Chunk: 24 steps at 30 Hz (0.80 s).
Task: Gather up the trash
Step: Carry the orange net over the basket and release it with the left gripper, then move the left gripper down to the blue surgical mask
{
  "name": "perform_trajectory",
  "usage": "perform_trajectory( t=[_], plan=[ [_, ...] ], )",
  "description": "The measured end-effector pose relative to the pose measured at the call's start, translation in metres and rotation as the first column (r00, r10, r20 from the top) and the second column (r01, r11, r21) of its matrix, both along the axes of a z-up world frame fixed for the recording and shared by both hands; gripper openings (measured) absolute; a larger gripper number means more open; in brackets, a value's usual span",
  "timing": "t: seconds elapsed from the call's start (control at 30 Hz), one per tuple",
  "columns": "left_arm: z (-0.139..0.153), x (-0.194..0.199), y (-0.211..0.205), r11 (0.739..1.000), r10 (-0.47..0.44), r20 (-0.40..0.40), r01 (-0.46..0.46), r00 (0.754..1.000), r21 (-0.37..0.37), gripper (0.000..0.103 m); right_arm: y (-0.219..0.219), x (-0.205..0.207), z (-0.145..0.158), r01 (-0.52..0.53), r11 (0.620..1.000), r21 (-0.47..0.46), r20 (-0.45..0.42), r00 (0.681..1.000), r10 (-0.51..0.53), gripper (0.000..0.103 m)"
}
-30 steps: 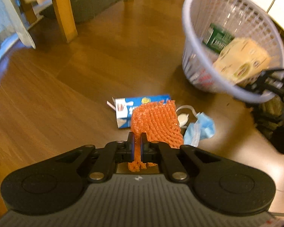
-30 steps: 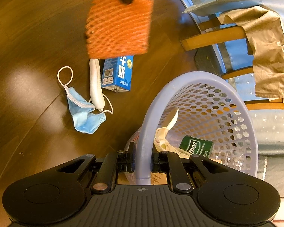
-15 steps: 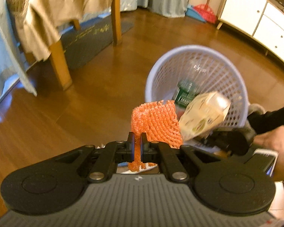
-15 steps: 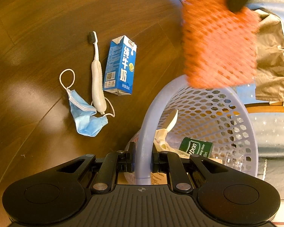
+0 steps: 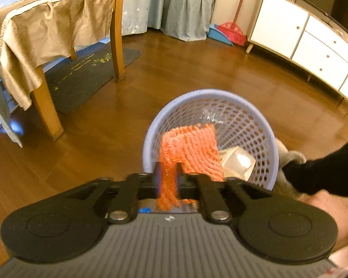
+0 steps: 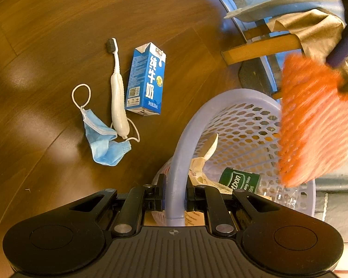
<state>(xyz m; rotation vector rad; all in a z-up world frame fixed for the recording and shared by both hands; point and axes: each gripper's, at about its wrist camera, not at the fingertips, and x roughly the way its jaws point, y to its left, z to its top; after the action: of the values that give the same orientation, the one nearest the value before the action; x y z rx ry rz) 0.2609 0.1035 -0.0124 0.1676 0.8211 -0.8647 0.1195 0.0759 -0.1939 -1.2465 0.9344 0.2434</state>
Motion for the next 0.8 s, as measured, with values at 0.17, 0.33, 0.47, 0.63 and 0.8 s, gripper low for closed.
perform_trajectory(
  t=[0.17, 0.33, 0.47, 0.63, 0.8],
  plan=[
    [0.001, -0.001, -0.010, 1.000, -0.009, 0.027, 0.009, 1.000, -0.009, 0.055, -0.001, 0.003, 0.003, 0.009, 1.000, 0.010, 0.002, 1.000, -0.009, 0.010],
    [-0.004, 0.006, 0.002, 0.999, 0.037, 0.011, -0.037, 0.999, 0.008, 0.055, -0.003, 0.003, 0.004, 0.017, 1.000, 0.017, 0.005, 1.000, -0.017, 0.010],
    [-0.005, 0.011, 0.010, 0.998, 0.050, 0.012, -0.050, 0.999, 0.024, 0.055, -0.003, 0.003, 0.004, 0.018, 1.000, 0.017, 0.003, 1.000, -0.018, 0.010],
    [-0.009, 0.011, 0.020, 0.997, 0.062, 0.010, -0.062, 0.998, 0.043, 0.055, -0.003, 0.003, 0.004, 0.019, 1.000, 0.019, 0.003, 1.000, -0.019, 0.010],
    [-0.014, 0.007, 0.025, 0.996, 0.068, 0.006, -0.068, 0.998, 0.060, 0.056, -0.003, 0.003, 0.004, 0.019, 1.000, 0.019, 0.003, 1.000, -0.019, 0.010]
  ],
)
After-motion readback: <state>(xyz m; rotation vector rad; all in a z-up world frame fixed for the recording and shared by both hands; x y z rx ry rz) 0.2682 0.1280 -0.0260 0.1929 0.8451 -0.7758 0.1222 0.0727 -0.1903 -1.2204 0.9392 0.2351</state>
